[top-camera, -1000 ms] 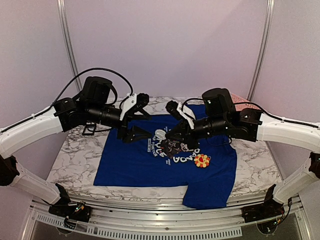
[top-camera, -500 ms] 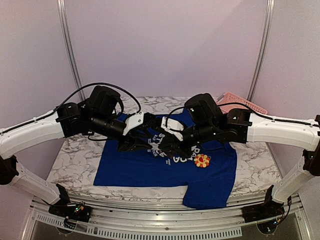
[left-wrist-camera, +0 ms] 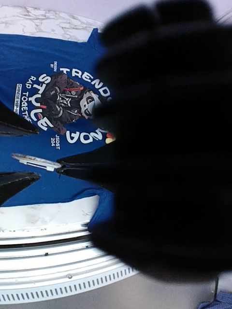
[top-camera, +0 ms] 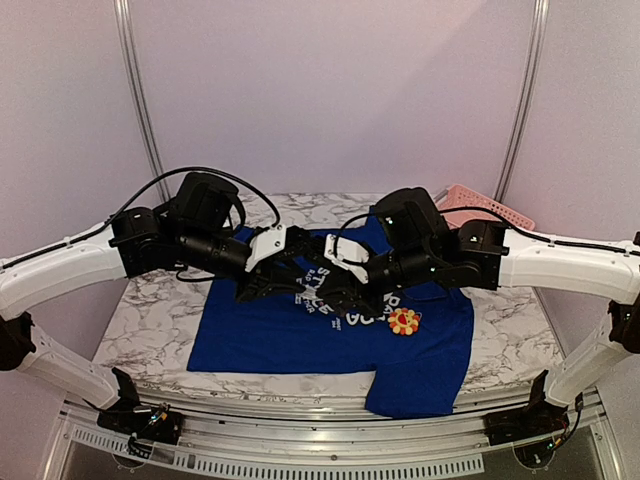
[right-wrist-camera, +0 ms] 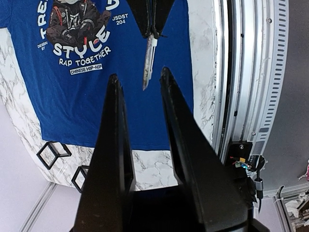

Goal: Pin the brooch onto the clothing
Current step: Pass from the right arm to the left

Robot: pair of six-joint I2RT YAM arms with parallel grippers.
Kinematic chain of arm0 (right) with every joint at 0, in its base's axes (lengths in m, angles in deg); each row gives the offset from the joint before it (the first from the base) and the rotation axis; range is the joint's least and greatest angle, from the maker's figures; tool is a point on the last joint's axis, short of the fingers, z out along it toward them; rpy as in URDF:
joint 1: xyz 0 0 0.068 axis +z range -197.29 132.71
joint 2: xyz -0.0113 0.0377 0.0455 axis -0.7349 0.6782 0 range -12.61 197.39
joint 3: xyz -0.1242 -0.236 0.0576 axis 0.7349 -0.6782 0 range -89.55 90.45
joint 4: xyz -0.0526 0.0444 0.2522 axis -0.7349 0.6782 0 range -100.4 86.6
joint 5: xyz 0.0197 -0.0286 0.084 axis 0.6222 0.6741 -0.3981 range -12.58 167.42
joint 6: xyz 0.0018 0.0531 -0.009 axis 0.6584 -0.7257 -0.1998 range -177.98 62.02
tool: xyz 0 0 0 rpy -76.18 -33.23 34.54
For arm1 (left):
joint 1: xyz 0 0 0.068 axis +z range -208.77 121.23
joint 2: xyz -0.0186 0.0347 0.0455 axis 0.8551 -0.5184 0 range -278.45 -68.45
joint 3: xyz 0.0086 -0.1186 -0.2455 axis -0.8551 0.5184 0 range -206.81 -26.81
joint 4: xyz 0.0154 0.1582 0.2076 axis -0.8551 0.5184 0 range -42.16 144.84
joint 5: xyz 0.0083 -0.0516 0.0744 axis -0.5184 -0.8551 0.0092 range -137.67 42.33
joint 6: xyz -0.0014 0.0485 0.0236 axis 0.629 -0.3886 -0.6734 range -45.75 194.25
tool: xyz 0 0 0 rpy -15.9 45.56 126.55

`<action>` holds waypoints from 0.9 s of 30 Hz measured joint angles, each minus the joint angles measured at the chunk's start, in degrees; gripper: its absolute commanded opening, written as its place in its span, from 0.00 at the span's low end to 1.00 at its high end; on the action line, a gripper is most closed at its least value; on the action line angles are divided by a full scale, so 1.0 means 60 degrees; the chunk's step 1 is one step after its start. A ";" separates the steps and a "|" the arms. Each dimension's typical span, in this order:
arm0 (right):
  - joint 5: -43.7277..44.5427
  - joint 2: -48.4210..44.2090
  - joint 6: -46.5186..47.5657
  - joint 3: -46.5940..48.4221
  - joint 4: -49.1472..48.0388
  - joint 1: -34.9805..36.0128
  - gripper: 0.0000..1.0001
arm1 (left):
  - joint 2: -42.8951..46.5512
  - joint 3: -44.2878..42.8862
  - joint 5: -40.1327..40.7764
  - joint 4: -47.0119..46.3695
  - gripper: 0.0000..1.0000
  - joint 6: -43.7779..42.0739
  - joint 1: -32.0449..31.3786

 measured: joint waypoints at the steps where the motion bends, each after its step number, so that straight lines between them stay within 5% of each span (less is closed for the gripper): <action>1: -0.0011 -0.0091 0.0004 -0.0091 -0.0080 0.0004 0.00 | 0.0033 0.0051 -0.0007 -0.0033 0.26 0.0000 0.0000; 10: -0.0215 -0.0998 -0.0011 -0.0484 -0.1002 0.0044 0.00 | 0.0219 0.0488 -0.0998 -0.0474 0.27 0.0710 0.0583; 18: -0.0146 -0.0954 -0.0007 -0.0481 -0.0998 0.0044 0.00 | 0.0219 0.0295 -0.1515 -0.0579 0.40 0.1027 0.0583; 27: -0.0131 -0.0809 -0.0007 -0.0481 -0.0976 0.0047 0.00 | 0.0215 0.0109 -0.1293 -0.0707 0.16 0.1392 0.0481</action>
